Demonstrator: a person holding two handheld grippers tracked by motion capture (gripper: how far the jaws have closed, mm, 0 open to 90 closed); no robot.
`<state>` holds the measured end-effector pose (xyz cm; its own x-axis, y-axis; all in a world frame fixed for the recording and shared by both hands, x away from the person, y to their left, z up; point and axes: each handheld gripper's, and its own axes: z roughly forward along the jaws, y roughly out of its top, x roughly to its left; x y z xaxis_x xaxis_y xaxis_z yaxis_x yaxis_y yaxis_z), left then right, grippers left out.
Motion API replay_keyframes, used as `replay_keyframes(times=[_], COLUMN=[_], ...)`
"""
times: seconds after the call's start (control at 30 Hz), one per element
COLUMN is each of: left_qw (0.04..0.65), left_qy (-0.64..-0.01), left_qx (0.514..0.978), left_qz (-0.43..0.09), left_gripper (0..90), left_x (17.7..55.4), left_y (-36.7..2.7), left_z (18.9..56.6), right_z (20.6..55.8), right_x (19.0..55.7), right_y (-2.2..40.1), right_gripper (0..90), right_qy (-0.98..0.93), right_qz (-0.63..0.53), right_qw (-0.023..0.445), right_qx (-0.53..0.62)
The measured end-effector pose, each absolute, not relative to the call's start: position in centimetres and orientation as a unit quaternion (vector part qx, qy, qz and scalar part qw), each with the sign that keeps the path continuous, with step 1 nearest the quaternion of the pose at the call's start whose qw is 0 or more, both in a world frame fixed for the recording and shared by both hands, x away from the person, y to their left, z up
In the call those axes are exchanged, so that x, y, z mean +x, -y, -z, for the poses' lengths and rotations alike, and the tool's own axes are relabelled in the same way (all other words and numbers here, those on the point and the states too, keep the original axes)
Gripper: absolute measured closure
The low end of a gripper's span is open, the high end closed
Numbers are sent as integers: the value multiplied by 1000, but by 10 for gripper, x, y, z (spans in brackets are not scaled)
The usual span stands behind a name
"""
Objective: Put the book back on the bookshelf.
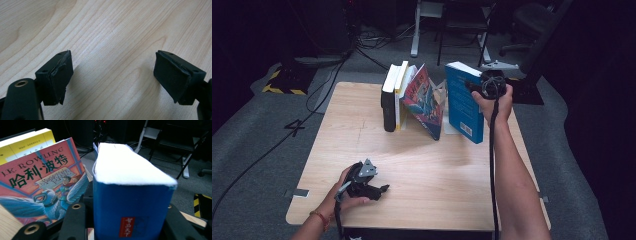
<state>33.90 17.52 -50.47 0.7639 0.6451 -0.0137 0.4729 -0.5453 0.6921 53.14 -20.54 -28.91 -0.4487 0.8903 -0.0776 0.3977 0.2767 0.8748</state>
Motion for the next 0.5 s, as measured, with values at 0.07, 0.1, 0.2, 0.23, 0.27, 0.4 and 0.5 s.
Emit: replay_keyframes(times=[0.07, 0.1, 0.2, 0.23, 0.27, 0.4, 0.5], left_qw=[352, 353, 353, 353, 354, 353, 354], left_qy=[-318, -318, -317, -318, -319, -318, -317], left_qx=[871, 871, 872, 871, 871, 871, 871], left_qz=[-123, -123, -123, -123, -122, -122, -122], left_gripper=[165, 165, 165, 165, 165, 165, 165], left_x=[339, 339, 339, 339, 339, 338, 338], left_y=[-175, -175, -175, -175, -175, -175, -175], left_z=[505, 505, 505, 505, 505, 505, 505], right_z=[290, 290, 292, 293, 295, 299, 303], right_x=[535, 537, 544, 546, 548, 552, 554], right_y=[202, 201, 197, 196, 195, 192, 191], right_gripper=[611, 611, 611, 611, 611, 611, 610], right_qy=[-742, -741, -736, -734, -732, -728, -728], right_qz=[-416, -416, -418, -419, -420, -421, -421], right_qw=[297, 299, 300, 299, 300, 302, 307], right_qx=[434, 434, 441, 443, 445, 449, 445])
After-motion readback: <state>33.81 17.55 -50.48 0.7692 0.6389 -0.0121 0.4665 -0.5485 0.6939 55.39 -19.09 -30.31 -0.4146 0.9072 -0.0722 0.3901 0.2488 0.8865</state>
